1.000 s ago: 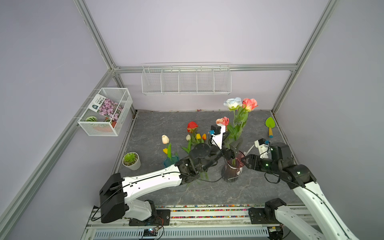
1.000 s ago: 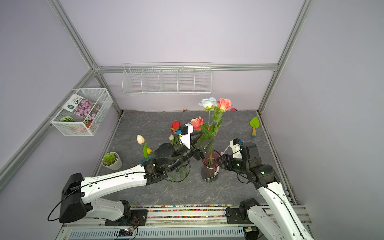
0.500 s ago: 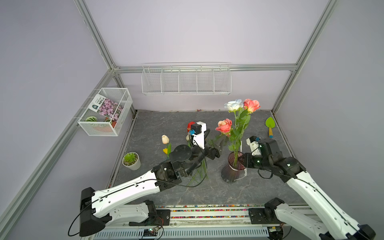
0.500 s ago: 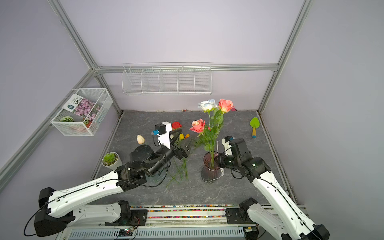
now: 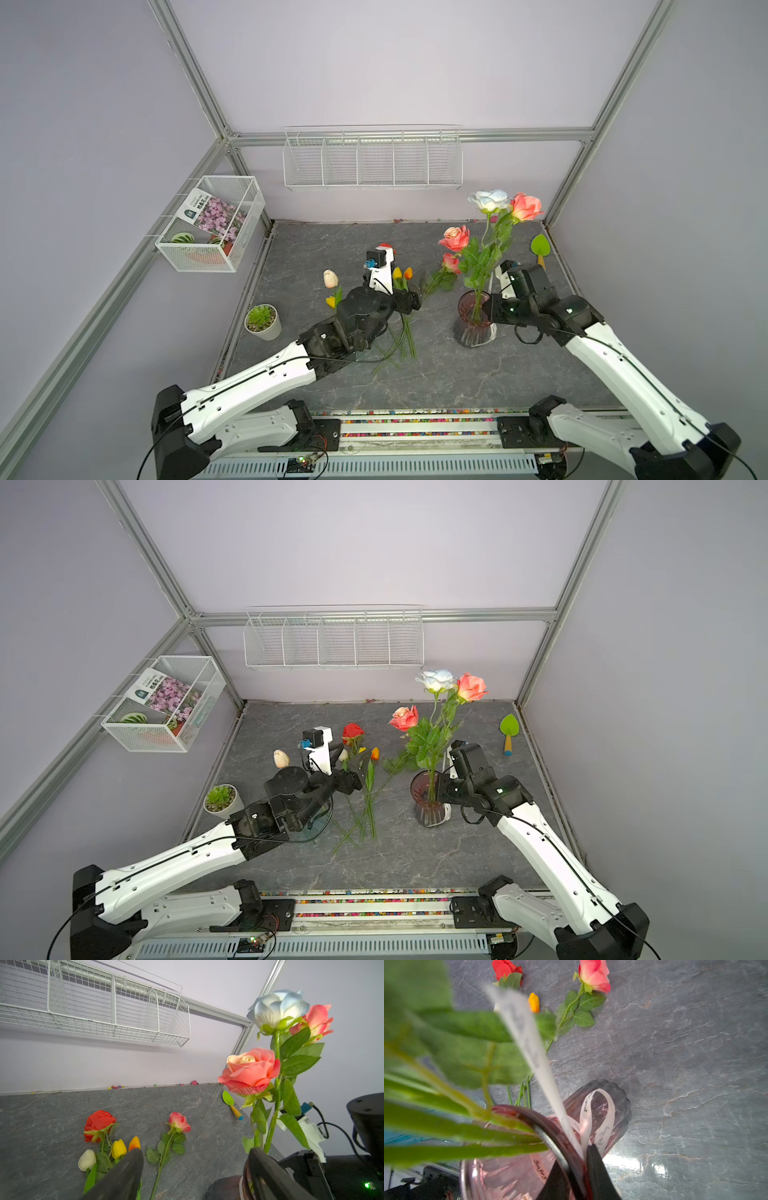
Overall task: Arrange the flowers in different vases according to their variety
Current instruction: Move the vase to the center of the board.
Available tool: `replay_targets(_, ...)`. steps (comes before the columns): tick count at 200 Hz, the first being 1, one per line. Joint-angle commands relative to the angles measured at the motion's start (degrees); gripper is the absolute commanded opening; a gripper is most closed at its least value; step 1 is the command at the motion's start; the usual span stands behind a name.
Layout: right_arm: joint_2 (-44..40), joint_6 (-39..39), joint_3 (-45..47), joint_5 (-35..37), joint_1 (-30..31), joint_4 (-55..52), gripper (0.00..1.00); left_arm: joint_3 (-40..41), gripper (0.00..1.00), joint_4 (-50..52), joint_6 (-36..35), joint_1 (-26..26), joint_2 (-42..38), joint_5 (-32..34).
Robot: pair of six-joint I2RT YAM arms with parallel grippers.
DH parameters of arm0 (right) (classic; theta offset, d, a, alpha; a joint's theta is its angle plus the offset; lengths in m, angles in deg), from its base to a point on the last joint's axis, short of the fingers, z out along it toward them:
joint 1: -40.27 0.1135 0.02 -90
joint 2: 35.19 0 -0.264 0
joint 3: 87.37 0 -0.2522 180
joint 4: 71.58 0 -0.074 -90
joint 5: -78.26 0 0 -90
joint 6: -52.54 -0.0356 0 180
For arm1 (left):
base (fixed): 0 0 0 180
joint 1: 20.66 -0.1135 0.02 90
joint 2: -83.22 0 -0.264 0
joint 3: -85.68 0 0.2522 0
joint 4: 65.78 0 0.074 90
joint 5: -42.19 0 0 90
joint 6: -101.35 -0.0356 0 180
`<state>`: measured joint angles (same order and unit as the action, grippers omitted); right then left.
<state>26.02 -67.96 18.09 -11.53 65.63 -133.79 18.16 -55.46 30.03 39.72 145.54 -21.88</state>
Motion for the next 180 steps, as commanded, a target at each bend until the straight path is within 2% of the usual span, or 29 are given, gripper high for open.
replay_targets(1,1.24,2.83,-2.23,6.62,-1.34,-0.6,0.0,-3.23,0.84,5.51,1.8,-0.93,2.98,0.82)
replay_targets(42,2.09,4.56,-2.29,3.07,-6.83,-0.07,0.02,-6.48,0.84,9.86,4.38,-3.2,8.77,-2.04)
replay_targets(75,2.68,5.75,-2.01,0.24,-8.52,0.11,0.24,-9.48,0.84,13.06,5.47,-4.37,12.84,-3.72)
replay_targets(97,2.74,5.65,-1.61,0.86,-8.7,-0.16,0.29,-10.8,0.84,15.08,6.84,-5.34,15.0,-4.95)
replay_targets(159,0.92,6.6,0.83,-1.42,-13.1,0.46,0.32,-13.65,0.83,18.25,9.11,-6.67,19.36,-5.98)
replay_targets(180,0.18,6.97,0.85,-2.01,-14.11,0.16,0.37,-13.74,0.83,17.89,9.32,-6.63,19.33,-5.73)
